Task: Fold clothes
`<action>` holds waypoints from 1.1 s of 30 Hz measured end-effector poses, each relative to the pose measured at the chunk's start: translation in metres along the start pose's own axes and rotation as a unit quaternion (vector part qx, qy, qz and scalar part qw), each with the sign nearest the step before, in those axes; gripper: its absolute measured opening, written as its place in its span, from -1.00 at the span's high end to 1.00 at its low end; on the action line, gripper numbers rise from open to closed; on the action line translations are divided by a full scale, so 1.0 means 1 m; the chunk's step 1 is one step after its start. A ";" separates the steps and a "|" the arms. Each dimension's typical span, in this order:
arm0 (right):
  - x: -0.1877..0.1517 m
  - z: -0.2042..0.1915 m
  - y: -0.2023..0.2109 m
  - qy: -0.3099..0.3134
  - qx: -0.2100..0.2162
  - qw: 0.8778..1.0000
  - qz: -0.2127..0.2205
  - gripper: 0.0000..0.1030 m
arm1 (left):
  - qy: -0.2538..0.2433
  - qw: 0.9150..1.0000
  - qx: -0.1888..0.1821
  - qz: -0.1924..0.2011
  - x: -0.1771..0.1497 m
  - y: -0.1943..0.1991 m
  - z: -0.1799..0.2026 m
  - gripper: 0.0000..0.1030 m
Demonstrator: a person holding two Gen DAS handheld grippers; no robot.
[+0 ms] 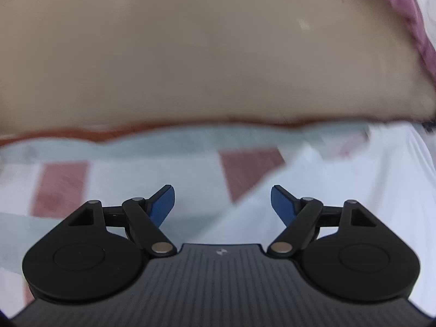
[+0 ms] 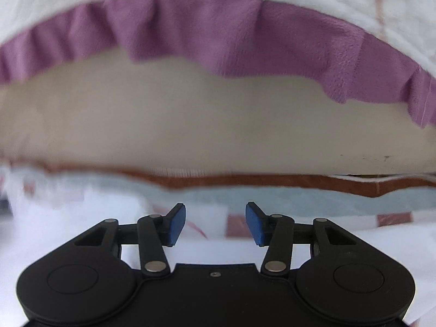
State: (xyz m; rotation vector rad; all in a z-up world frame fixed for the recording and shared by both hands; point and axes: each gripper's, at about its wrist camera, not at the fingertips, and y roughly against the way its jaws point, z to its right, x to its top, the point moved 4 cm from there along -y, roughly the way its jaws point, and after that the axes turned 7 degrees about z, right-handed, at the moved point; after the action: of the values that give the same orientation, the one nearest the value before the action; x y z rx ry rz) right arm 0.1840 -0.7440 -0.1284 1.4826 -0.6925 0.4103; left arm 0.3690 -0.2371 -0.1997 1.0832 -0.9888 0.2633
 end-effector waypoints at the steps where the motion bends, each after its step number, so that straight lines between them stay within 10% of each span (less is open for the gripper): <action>1: -0.003 -0.008 -0.003 0.067 -0.009 0.997 -0.027 -0.05 | 0.001 1.000 -0.006 -0.010 0.000 -0.001 -0.001 -0.45; 5: -0.011 -0.041 -0.011 0.306 -0.019 0.946 -0.099 -0.04 | -0.007 0.998 -0.029 -0.048 -0.002 -0.004 -0.002 0.42; 9: -0.007 -0.057 -0.020 0.342 0.039 0.932 -0.113 -0.04 | -0.042 0.997 -0.024 -0.054 -0.008 -0.006 0.008 0.47; 13: -0.006 -0.033 -0.043 0.255 0.051 0.951 -0.165 -0.09 | -0.028 0.997 -0.028 -0.061 -0.007 -0.009 0.011 0.38; 18: -0.004 -0.006 -0.048 0.161 0.022 0.978 -0.128 -0.76 | -0.045 0.996 -0.030 -0.066 -0.009 -0.009 0.019 0.17; 21: -0.013 0.001 -0.047 0.098 0.024 0.990 -0.099 -0.76 | -0.053 0.996 -0.028 -0.067 -0.009 -0.010 0.023 0.05; 23: -0.018 -0.001 -0.042 0.078 0.039 0.993 -0.078 -0.61 | -0.056 0.996 -0.024 -0.064 -0.009 -0.010 0.026 0.01; 26: -0.023 -0.011 -0.025 0.103 0.036 0.993 -0.042 0.90 | -0.059 0.996 -0.017 -0.058 -0.008 -0.011 0.028 0.00; 28: -0.021 -0.019 -0.015 0.106 0.013 0.994 -0.016 0.93 | -0.060 0.997 -0.012 -0.055 -0.008 -0.011 0.030 0.03; 31: -0.024 0.001 0.005 0.071 -0.067 0.995 0.035 0.95 | -0.080 0.995 -0.023 -0.052 -0.006 -0.009 0.040 0.89; 33: -0.030 0.018 0.010 0.048 -0.095 0.993 0.040 0.97 | -0.108 0.993 -0.001 -0.057 -0.004 -0.009 0.050 0.93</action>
State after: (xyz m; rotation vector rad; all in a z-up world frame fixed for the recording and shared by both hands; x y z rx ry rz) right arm 0.1523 -0.7558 -0.1407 1.2505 -0.6950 0.4610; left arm 0.3453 -0.2827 -0.2026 1.1792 -1.1133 0.0518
